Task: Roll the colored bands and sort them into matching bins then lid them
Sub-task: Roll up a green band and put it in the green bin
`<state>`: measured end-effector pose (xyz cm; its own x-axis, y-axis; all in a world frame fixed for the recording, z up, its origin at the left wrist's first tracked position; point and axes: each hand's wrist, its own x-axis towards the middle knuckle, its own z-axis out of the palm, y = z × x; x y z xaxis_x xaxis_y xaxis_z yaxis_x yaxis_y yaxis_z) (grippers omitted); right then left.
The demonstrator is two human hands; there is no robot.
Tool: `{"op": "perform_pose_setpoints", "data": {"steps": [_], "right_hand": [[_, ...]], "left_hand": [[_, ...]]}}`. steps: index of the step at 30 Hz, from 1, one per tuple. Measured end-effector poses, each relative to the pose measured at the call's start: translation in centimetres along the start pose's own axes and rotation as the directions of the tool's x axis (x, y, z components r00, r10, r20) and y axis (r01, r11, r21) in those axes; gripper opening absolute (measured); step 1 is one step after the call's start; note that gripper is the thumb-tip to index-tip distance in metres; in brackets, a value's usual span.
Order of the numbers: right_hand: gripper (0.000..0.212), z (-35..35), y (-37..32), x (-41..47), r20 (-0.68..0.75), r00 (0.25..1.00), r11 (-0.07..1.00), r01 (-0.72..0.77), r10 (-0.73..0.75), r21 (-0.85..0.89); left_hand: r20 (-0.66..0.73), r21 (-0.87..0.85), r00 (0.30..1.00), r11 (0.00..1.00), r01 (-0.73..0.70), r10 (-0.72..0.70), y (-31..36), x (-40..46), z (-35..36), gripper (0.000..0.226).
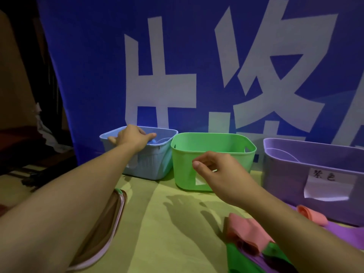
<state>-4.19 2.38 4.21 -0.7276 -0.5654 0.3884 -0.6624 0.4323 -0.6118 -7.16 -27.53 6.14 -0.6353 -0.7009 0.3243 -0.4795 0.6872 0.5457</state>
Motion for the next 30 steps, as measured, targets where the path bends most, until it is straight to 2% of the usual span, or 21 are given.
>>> {"op": "perform_pose_setpoints", "data": {"steps": [4, 8, 12, 15, 21, 27, 30], "right_hand": [[0.03, 0.1, -0.1, -0.3, 0.008, 1.0, 1.0, 0.002, -0.002, -0.016], [0.03, -0.5, -0.1, -0.9, -0.007, 1.0, 1.0, -0.015, 0.015, -0.017], [0.031, -1.5, -0.5, -2.1, -0.003, 0.999, 0.999, -0.043, 0.043, -0.009], [0.03, -2.7, -0.6, -3.5, -0.019, 0.998, 0.998, -0.067, 0.066, -0.022], [0.029, -5.5, 0.3, -7.7, -0.039, 0.992, 0.991, -0.12, 0.117, -0.064], [0.026, -7.6, 2.6, -11.5, -0.008, 0.98, 0.969, -0.198, 0.199, -0.148], [0.027, -8.5, 4.0, -13.1, 0.0, 0.97, 0.953, -0.239, 0.244, -0.188]], "left_hand": [[-0.042, -0.043, 0.999, 0.999, -0.016, 0.014, -0.6, -0.8, 0.1, 0.043], [-0.092, -0.166, 0.995, 0.984, -0.06, 0.045, -0.5, -2.4, -0.2, 0.041], [-0.105, -0.418, 0.99, 0.899, -0.129, 0.093, 0.4, -5.7, -0.1, 0.04], [-0.136, -0.511, 0.983, 0.842, -0.176, 0.123, 1.9, -9.6, -0.1, 0.035], [0.013, -0.646, 0.971, 0.743, -0.174, 0.238, 5.5, -18.1, 1.2, 0.024], [0.245, -0.635, 0.887, 0.756, -0.159, 0.392, 7.6, -25.8, 3.9, 0.015], [0.3, -0.578, 0.844, 0.789, -0.21, 0.445, 8.0, -27.9, 5.1, 0.019]]}}
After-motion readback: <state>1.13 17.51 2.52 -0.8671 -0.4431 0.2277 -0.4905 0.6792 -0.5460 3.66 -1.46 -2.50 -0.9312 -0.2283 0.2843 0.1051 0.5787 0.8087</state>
